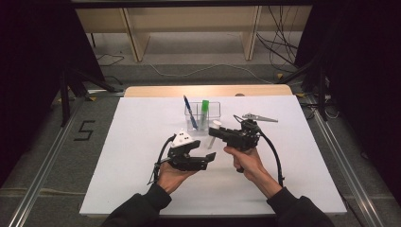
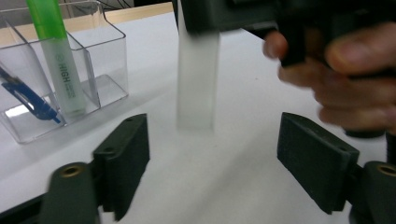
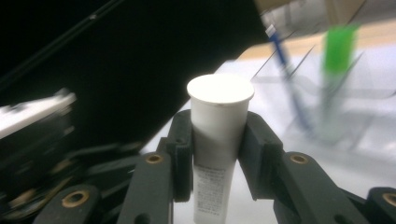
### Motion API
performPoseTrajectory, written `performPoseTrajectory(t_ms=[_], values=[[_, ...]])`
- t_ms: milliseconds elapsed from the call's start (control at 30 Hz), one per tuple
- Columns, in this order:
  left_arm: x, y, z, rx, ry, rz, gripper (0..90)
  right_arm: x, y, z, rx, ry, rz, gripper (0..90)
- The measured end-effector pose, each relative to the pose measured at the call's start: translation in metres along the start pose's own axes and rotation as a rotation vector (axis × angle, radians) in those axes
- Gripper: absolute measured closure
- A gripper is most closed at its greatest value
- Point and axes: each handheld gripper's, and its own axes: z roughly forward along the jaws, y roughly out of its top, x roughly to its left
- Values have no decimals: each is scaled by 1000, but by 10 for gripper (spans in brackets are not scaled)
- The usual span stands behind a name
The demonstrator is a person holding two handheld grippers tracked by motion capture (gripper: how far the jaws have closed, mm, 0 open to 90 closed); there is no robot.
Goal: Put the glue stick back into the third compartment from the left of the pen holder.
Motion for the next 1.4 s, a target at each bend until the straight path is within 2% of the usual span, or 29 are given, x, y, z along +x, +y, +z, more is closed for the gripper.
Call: performPoseTrajectory(t_ms=[167,367,433,567,767,933,1133,1233,1400], values=[[10,-6,-22,-9,4,1,215,-11,22,7,-45,-112,-82,679],[19,-13,-43,-15,33,43,213,-25,47,21,-73,-219,-155,679],[21,-16,-48,-14,45,55,210,-30,53,25,-79,-246,-165,679],[26,-20,-56,-17,48,51,209,-40,62,35,-86,-293,-184,679],[29,-26,-61,-6,65,45,207,-49,66,54,-78,-345,-221,678],[32,-27,-66,-20,76,42,207,-53,65,67,-67,-376,-235,678],[35,-29,-69,-32,83,31,207,-56,63,71,-58,-392,-240,677],[37,-30,-71,-36,89,24,207,-56,61,73,-47,-406,-262,676],[42,-31,-73,-41,103,16,207,-59,57,78,-13,-419,-273,676]])
